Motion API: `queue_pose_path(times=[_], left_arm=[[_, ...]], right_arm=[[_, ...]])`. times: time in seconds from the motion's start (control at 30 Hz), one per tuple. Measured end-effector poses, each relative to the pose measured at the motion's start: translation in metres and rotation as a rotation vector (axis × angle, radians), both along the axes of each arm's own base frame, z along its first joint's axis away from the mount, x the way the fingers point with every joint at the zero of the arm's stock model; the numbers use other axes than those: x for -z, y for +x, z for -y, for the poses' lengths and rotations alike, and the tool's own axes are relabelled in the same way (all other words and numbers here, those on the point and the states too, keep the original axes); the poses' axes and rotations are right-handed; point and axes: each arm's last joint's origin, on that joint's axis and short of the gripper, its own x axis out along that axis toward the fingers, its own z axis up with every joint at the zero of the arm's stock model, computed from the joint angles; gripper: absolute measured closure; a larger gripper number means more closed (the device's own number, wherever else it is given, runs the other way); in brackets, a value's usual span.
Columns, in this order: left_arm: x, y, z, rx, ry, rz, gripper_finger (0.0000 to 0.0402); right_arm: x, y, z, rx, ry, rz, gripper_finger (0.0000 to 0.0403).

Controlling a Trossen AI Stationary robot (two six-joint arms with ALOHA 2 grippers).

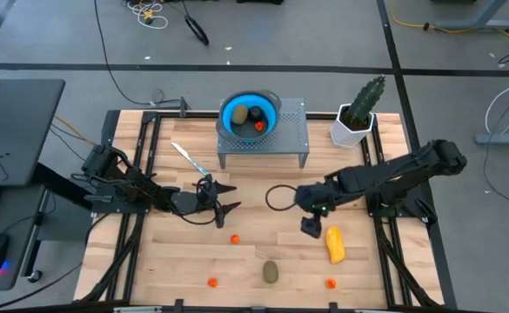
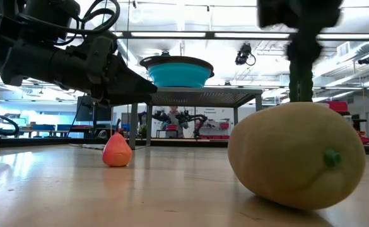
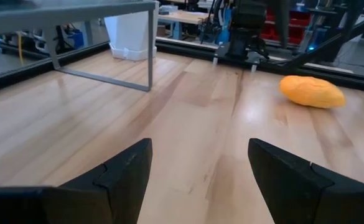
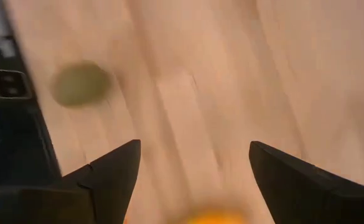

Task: Pick & Place Fruit
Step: Put the yellow mango into the blue strainer bowl

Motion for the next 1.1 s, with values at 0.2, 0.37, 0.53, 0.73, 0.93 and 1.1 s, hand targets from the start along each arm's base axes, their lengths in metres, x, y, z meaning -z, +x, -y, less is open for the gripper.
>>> queue_pose_path(times=[0.2, 0.37, 0.53, 0.73, 0.93, 1.1], left_arm=[[0.000, 0.000, 0.000, 0.016, -0.008, 0.002, 0.0130], [-0.002, 0.001, 0.001, 0.032, 0.008, 0.013, 0.0130], [-0.003, 0.001, 0.002, 0.070, 0.003, 0.025, 0.0130], [-0.003, 0.001, 0.003, 0.096, 0.014, 0.020, 0.0130], [-0.003, 0.001, 0.003, 0.106, 0.024, 0.017, 0.0130], [-0.003, 0.001, 0.003, 0.107, 0.026, 0.016, 0.0130]], right_arm=[[0.005, -0.026, -0.013, 0.192, 0.074, -0.303, 0.0095], [0.006, -0.032, -0.027, 0.256, 0.088, -0.343, 0.0095], [0.013, -0.039, -0.035, 0.341, 0.081, -0.387, 0.0095], [0.040, -0.054, -0.045, 0.395, 0.066, -0.454, 0.0095], [0.053, -0.056, -0.050, 0.469, 0.090, -0.427, 0.0095], [0.069, -0.058, -0.052, 0.502, 0.125, -0.401, 0.0095]])
